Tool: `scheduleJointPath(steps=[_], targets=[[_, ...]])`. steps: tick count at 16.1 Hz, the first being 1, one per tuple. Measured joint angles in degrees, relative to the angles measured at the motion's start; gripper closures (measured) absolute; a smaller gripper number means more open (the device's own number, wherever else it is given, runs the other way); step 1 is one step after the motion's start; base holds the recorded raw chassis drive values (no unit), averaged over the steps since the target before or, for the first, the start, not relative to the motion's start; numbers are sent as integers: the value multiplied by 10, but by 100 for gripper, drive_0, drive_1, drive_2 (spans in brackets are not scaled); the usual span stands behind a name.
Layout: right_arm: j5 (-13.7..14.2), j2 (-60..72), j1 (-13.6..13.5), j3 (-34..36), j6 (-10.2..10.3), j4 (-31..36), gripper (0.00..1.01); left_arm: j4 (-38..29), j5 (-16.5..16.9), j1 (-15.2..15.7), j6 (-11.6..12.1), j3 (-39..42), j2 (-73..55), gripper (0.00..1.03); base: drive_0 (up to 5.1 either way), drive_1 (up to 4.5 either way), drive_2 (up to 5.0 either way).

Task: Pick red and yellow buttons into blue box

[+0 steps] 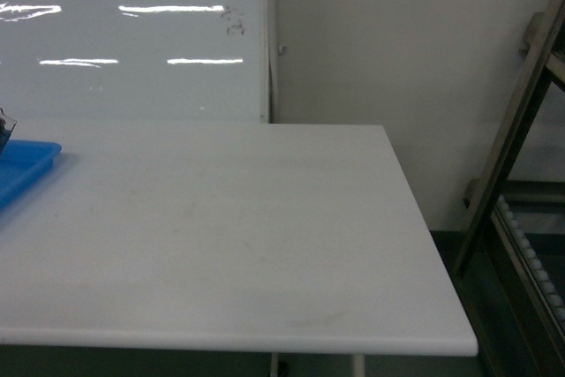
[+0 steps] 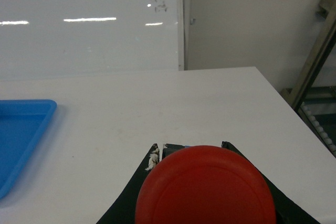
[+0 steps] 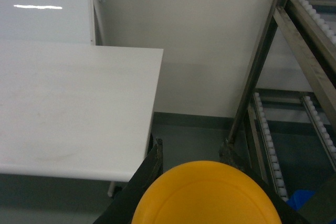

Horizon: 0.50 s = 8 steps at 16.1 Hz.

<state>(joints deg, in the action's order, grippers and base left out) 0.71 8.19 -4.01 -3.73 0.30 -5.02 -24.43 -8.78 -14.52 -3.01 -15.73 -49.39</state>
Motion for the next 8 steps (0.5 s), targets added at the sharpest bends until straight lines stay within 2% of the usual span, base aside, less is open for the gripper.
scheduleJointPath(steps=[8], targets=[[0, 0, 0, 0, 0, 0, 73, -1, 0, 0, 0, 0, 0, 74, 469, -381, -79]])
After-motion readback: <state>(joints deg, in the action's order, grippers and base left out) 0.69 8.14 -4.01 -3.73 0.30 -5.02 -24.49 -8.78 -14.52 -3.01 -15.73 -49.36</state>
